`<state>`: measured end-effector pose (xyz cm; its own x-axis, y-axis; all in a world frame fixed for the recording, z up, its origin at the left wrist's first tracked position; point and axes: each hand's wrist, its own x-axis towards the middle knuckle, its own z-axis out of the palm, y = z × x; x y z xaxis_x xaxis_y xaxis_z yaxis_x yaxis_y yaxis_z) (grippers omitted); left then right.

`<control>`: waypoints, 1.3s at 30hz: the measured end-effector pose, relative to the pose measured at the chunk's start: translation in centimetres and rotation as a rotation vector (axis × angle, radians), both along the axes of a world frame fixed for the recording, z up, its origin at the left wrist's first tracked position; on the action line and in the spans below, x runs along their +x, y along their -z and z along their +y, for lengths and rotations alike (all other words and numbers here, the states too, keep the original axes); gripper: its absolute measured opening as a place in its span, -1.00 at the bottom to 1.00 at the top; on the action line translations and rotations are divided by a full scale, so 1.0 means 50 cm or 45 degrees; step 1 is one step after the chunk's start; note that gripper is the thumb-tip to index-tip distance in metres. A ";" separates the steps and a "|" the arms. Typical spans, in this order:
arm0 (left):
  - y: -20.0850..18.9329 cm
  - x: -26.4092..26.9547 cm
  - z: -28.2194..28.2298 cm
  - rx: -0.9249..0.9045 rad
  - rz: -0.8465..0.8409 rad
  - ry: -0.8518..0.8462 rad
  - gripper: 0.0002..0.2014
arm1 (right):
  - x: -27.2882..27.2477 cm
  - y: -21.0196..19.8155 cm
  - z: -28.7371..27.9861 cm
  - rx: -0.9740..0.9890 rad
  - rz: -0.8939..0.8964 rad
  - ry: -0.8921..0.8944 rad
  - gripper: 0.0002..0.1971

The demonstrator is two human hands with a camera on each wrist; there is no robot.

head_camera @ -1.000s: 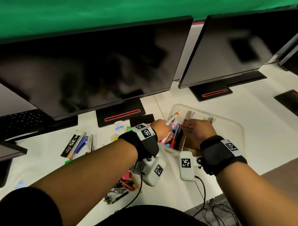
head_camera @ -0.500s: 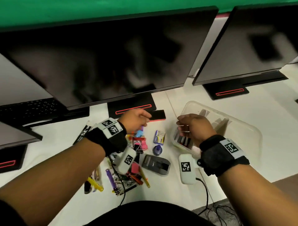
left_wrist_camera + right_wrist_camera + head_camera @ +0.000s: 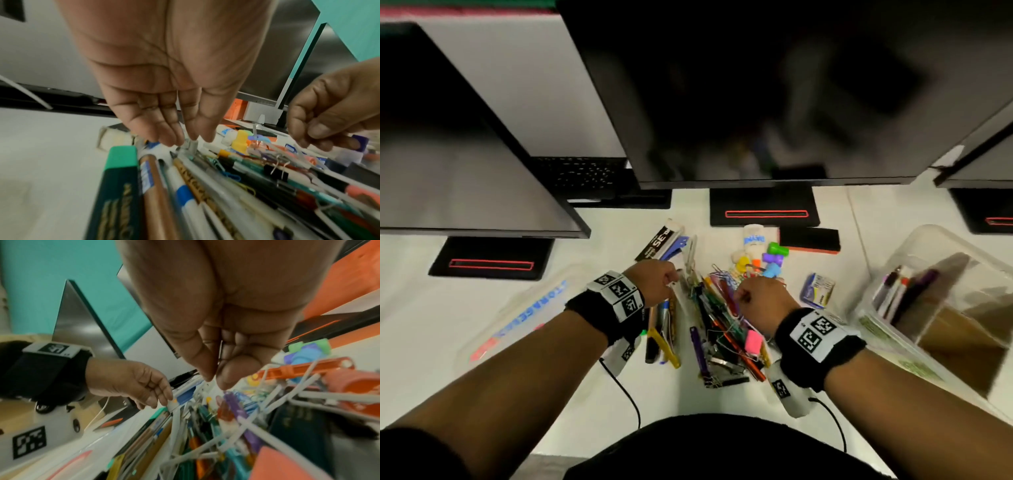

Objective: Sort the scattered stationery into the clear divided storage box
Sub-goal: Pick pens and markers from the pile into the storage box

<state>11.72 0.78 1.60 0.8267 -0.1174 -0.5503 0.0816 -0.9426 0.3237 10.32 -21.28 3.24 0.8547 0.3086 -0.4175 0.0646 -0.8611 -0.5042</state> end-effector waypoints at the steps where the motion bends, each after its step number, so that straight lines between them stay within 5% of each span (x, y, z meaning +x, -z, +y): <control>1: 0.005 -0.004 0.005 -0.005 0.003 0.000 -0.72 | 0.001 0.004 0.014 -0.018 -0.014 -0.031 -0.76; 10: 0.028 -0.032 0.044 -0.002 0.063 0.094 -0.74 | 0.009 0.065 0.068 -0.334 0.011 -0.315 -0.65; 21: 0.038 -0.036 0.027 0.166 -0.001 0.101 -0.74 | 0.079 0.058 0.081 -0.479 -0.046 0.167 -0.71; 33: 0.051 -0.045 -0.049 0.303 -0.132 0.130 -0.76 | 0.073 0.079 0.085 -0.249 -0.113 0.135 -0.74; 39: 0.042 -0.039 -0.060 0.259 -0.095 0.131 -0.72 | 0.058 0.076 0.096 -0.509 -0.023 0.044 -0.62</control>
<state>9.78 -2.24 -0.49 0.8552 -0.0963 -0.5093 -0.0354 -0.9911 0.1281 13.21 -16.46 -0.56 0.8702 0.0954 -0.4835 0.0376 -0.9911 -0.1279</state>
